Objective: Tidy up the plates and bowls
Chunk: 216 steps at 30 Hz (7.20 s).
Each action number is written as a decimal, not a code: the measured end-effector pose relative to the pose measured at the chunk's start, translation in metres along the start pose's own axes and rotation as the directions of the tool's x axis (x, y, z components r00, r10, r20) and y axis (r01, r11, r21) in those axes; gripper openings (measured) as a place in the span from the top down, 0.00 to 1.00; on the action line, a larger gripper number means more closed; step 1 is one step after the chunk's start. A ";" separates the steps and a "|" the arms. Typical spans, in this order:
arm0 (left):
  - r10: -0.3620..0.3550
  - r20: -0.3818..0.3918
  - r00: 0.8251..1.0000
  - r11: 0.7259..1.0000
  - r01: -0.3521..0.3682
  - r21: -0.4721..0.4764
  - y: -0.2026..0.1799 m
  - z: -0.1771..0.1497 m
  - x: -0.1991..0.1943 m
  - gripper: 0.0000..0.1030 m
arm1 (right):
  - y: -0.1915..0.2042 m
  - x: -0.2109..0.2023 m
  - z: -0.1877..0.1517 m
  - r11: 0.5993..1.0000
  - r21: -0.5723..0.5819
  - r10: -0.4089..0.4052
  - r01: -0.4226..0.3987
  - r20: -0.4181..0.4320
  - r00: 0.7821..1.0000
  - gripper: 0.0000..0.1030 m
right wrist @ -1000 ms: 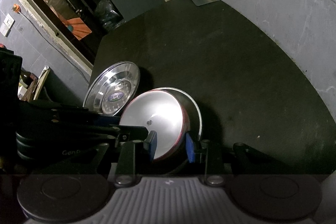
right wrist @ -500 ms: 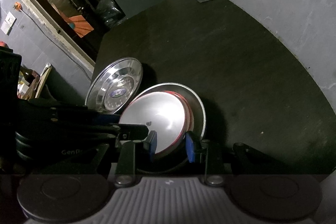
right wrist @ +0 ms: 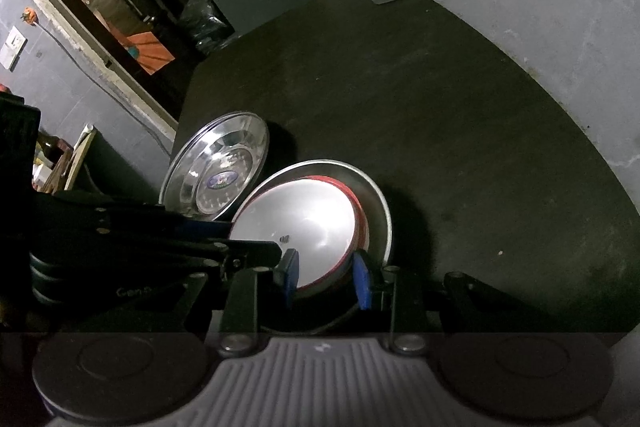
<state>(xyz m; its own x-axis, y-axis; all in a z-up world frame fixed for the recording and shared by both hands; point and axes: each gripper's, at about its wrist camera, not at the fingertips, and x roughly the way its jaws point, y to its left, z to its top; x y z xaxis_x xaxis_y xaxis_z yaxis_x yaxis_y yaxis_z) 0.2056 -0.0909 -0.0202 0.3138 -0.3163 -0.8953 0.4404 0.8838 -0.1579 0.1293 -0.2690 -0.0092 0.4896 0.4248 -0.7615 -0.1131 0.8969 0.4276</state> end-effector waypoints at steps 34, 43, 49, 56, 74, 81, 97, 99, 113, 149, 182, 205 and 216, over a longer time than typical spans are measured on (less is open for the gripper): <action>0.064 0.069 0.996 0.998 -0.063 -0.023 0.004 -0.001 -0.021 0.30 | -0.006 -0.014 0.001 1.000 0.011 0.001 -0.002 0.058 0.998 0.60; 0.113 0.081 0.990 0.993 -0.109 -0.050 0.005 -0.001 -0.026 0.16 | -0.013 -0.022 0.001 1.000 0.019 -0.010 0.008 0.089 0.996 0.29; 0.102 0.106 0.989 0.988 -0.089 -0.128 0.011 -0.005 -0.031 0.02 | -0.023 -0.028 0.001 0.999 0.036 -0.029 0.025 0.120 0.992 0.04; 0.141 0.144 0.979 0.969 -0.106 -0.224 0.019 -0.015 -0.037 0.01 | -0.034 -0.029 0.001 0.996 0.048 -0.078 0.073 0.127 0.989 0.00; 0.260 -0.031 0.965 0.912 -0.256 -0.320 0.033 -0.027 -0.011 0.01 | -0.044 -0.007 0.000 0.984 0.004 -0.179 0.179 0.018 0.984 0.00; 0.284 -0.049 0.958 0.911 -0.285 -0.297 0.029 -0.027 0.000 0.01 | -0.038 0.003 0.003 0.977 -0.050 -0.206 0.206 -0.007 0.978 0.00; 0.301 -0.082 0.950 0.909 -0.312 -0.275 0.024 -0.024 0.015 0.01 | -0.040 0.018 0.007 0.970 -0.091 -0.227 0.224 -0.029 0.973 0.00; 0.300 -0.082 0.950 0.909 -0.311 -0.277 0.025 -0.023 0.015 0.01 | -0.041 0.018 0.008 0.970 -0.091 -0.227 0.223 -0.029 0.974 0.00; 0.198 -0.046 0.979 0.939 -0.203 -0.279 0.022 -0.018 0.016 0.48 | -0.041 0.015 0.010 0.990 -0.104 -0.097 0.093 -0.040 0.994 0.33; 0.134 0.000 0.991 0.976 -0.132 -0.170 0.003 -0.018 0.017 0.84 | -0.032 0.015 0.003 0.994 -0.102 0.035 -0.042 -0.069 0.997 0.74; 0.149 0.122 0.981 0.985 -0.136 -0.110 0.032 0.000 -0.027 0.84 | 0.002 0.003 0.021 0.993 -0.105 0.063 -0.055 0.068 0.996 0.74; 0.179 0.159 0.971 0.978 -0.157 -0.141 0.069 -0.001 -0.042 0.86 | 0.038 0.023 0.036 0.986 -0.150 0.081 -0.070 0.067 0.994 0.74; 0.208 0.142 0.968 0.966 -0.181 -0.183 0.090 -0.008 -0.045 0.86 | 0.054 0.038 0.037 0.979 -0.184 0.099 -0.092 0.033 0.995 0.74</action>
<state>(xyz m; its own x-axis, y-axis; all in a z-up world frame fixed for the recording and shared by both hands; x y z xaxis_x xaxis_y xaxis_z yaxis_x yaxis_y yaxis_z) 0.2246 0.0051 0.0027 0.5146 -0.1714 -0.8401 0.2150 0.9743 -0.0671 0.1740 -0.2086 0.0031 0.5041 0.5075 -0.6988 -0.3144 0.8615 0.3988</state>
